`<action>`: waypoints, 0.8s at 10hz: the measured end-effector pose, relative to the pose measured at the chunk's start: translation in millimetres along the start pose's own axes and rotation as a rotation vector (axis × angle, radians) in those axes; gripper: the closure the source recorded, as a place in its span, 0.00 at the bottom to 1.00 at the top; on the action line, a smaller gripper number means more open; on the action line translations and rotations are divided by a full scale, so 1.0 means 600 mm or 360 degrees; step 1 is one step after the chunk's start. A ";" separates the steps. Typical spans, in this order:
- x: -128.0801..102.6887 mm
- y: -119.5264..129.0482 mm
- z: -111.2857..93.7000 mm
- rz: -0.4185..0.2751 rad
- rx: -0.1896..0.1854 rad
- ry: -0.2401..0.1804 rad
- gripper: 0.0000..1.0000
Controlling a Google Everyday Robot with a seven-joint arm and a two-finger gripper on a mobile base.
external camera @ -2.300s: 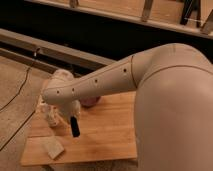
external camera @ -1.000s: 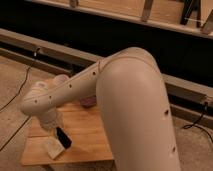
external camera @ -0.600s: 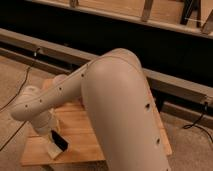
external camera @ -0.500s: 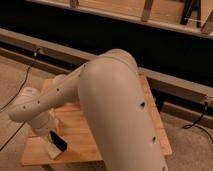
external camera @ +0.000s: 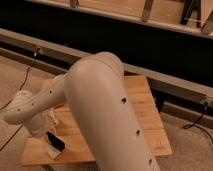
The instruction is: Place the eraser on the white sponge
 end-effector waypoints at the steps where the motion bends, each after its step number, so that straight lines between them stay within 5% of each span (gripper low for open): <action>1: -0.007 0.000 0.008 -0.0011 -0.0002 0.0007 1.00; 8: -0.021 0.002 0.023 -0.0027 -0.0072 0.0029 1.00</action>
